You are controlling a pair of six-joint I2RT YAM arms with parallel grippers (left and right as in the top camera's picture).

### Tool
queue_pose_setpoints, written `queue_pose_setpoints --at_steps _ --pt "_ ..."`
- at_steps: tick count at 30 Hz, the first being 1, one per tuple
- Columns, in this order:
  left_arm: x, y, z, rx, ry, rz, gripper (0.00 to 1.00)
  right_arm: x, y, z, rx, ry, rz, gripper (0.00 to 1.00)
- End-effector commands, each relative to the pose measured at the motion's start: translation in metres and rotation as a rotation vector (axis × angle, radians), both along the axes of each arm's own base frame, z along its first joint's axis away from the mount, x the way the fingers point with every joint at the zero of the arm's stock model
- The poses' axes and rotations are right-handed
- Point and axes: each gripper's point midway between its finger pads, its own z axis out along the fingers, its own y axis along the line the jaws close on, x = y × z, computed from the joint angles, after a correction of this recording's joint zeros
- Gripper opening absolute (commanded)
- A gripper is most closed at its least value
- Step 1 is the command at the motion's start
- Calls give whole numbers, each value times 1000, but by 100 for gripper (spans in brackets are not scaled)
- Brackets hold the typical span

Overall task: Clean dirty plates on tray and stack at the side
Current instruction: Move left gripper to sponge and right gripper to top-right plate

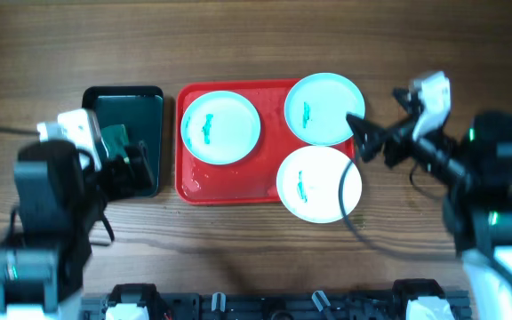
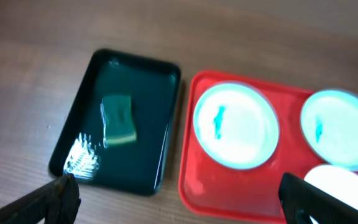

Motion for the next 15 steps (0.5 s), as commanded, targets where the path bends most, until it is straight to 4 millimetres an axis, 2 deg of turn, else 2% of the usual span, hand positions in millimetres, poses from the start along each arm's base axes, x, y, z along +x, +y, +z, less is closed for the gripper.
queue_pose_setpoints --at_steps 1,3,4,7,11,15 --pt "23 6 5 -44 136 61 100 23 14 8 50 110 89 100" --pt "35 2 -1 -61 184 46 100 35 18 3 66 159 113 100" --pt "47 1 -12 -65 224 43 100 45 21 -7 92 199 124 100" --pt "63 0 -33 -71 288 40 100 56 21 -26 97 251 121 100" --pt "67 -7 -70 -102 445 23 100 69 23 -46 139 329 107 100" --pt "69 -10 -85 -116 507 18 100 72 35 -59 105 355 96 100"
